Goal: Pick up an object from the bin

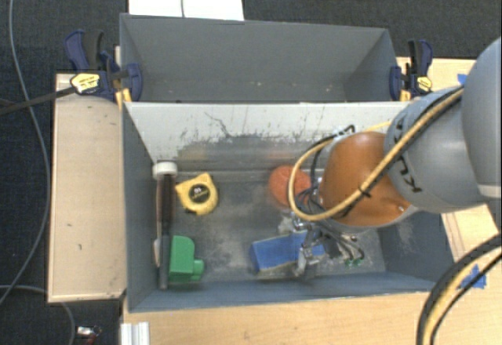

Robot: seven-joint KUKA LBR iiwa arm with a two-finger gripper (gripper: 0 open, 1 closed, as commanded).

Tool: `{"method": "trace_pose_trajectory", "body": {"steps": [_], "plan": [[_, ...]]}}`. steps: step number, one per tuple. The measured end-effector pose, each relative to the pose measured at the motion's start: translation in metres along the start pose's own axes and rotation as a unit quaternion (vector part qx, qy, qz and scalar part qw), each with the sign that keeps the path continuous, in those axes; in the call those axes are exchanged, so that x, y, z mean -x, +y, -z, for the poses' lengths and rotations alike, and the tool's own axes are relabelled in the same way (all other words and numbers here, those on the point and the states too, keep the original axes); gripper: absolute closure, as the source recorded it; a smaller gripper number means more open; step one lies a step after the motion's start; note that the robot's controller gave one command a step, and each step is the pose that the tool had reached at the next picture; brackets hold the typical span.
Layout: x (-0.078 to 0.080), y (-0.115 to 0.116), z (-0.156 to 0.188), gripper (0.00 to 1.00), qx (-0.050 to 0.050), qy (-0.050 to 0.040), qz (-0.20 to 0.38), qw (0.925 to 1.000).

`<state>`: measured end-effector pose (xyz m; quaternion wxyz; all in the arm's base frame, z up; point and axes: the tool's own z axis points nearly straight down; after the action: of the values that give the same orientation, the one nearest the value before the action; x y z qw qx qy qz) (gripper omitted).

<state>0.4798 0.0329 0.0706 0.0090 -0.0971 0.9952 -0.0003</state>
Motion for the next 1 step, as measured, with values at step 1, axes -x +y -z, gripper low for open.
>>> {"method": "trace_pose_trajectory", "body": {"steps": [1], "plan": [[0.0,-0.0001,0.0,1.0,0.0,0.0,0.002,1.0]]}}
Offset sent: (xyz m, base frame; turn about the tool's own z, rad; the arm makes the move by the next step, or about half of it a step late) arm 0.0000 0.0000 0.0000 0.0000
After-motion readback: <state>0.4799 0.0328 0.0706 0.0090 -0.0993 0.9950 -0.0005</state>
